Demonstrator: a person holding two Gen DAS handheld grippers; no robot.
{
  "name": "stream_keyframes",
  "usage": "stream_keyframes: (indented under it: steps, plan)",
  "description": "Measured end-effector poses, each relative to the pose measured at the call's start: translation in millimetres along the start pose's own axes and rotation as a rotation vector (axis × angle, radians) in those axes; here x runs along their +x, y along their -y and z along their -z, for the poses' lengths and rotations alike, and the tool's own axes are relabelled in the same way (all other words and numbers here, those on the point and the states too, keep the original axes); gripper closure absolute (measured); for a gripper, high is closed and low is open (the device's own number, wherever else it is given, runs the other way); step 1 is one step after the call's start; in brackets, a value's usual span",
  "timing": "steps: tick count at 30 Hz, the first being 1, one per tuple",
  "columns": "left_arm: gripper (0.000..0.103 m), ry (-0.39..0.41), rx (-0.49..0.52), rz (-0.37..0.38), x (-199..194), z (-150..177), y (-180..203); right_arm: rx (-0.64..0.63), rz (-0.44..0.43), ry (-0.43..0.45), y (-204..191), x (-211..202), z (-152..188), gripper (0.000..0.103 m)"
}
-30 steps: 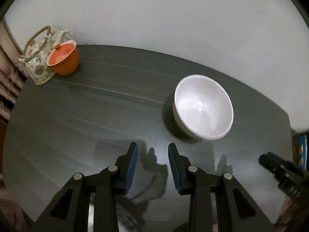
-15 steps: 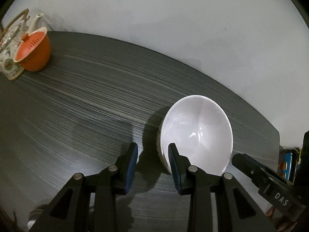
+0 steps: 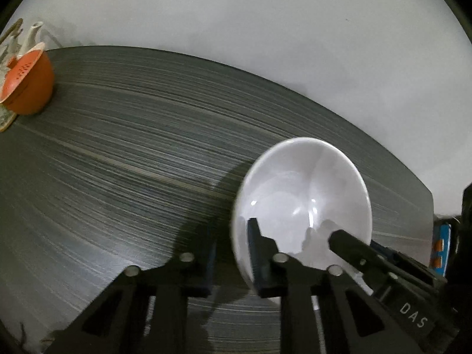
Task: Organize plates and bowls
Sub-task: 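Pinch the small bowl rim with both grippers, then carry the small bowl over and lower it into the white bowl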
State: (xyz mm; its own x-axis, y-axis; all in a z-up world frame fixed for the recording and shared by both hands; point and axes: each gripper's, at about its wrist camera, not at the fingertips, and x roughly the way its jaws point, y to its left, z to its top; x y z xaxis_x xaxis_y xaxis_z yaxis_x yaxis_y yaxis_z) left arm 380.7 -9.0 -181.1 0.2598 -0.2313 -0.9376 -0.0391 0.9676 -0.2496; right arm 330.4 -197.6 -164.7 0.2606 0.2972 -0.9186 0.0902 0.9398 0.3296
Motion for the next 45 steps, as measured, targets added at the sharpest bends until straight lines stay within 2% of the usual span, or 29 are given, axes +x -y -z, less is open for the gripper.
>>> stream_keyframes:
  steps: [5,10,18,25,31,34,37,45]
  plan:
    - [0.089,0.001,0.027,-0.02,-4,0,-2,0.017,-0.024,-0.005,3,-3,2,0.087]
    - [0.089,-0.005,0.043,-0.022,-5,10,5,0.022,-0.011,-0.002,2,-9,9,0.087]
    - [0.089,0.025,0.08,-0.043,-36,31,20,0.023,-0.009,0.028,1,-40,24,0.087]
    - [0.089,0.042,0.104,-0.028,-71,61,39,0.017,0.0,0.076,-2,-82,48,0.087]
    - [0.089,0.05,0.119,-0.037,-83,84,56,0.012,0.006,0.108,-2,-115,69,0.087]
    - [0.089,0.057,0.123,-0.034,-95,84,53,0.015,0.007,0.118,-3,-127,80,0.087]
    - [0.089,0.066,0.128,-0.031,-106,97,54,0.035,-0.016,0.119,-1,-139,93,0.087]
    - [0.089,0.08,0.153,-0.029,-132,125,57,0.05,-0.014,0.139,-8,-162,131,0.087]
